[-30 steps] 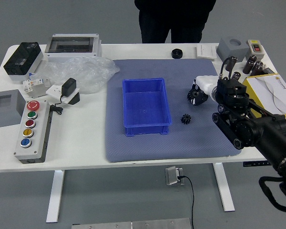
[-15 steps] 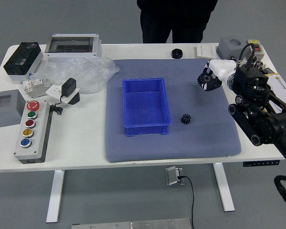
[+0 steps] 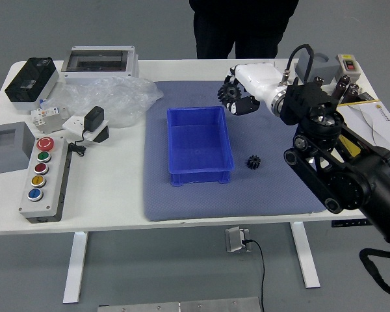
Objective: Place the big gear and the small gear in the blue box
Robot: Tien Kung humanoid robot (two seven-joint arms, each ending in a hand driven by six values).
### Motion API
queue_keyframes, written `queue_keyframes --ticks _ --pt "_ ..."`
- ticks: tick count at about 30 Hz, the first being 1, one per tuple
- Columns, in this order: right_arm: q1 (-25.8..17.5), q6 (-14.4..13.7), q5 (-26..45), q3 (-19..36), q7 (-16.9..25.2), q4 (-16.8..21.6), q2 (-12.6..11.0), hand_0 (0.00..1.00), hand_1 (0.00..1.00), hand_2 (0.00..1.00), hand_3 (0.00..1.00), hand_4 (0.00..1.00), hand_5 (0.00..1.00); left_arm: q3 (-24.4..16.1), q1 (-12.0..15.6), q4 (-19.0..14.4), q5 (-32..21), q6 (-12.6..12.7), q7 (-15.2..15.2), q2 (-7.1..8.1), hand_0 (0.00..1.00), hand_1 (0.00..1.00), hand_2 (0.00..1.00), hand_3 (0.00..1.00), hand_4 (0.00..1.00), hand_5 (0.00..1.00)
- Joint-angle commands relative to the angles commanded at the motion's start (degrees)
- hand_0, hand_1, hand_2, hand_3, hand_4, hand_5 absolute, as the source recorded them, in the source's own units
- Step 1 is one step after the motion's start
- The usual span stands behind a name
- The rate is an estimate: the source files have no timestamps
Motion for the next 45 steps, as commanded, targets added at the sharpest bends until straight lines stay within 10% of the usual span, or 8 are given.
queue_keyframes --ticks 16,17,31,45 --pt "-1.34 3.16 0.00 -4.09 0.50 -0.71 3.71 0.710 0.601 0.575 0.661 0.580 0.196 0.56 0.16 0.00 0.00 -0.10 0.08 -0.16 0.778 0.746 0.737 0.678 0.565 0.246" --pt "-1.37 3.82 0.00 -4.07 0.58 -0.87 3.73 0.788 0.680 0.724 0.904 0.725 0.303 0.58 0.15 0.00 0.02 -0.11 0.08 -0.18 0.779 0.746 0.737 0.677 0.564 0.244" --pt "-1.19 6.74 0.45 -2.82 0.90 -1.55 3.04 0.827 0.713 0.806 0.966 0.798 0.342 0.52 0.26 0.00 0.24 -0.12 0.10 -0.15 0.778 0.746 0.738 0.677 0.562 0.246" --pt "-5.52 7.03 1.77 2.68 0.28 3.70 -5.85 0.802 0.689 0.738 0.833 0.793 0.341 -0.88 0.37 0.00 0.43 0.15 -0.13 0.43 0.778 0.747 0.738 0.677 0.561 0.247"
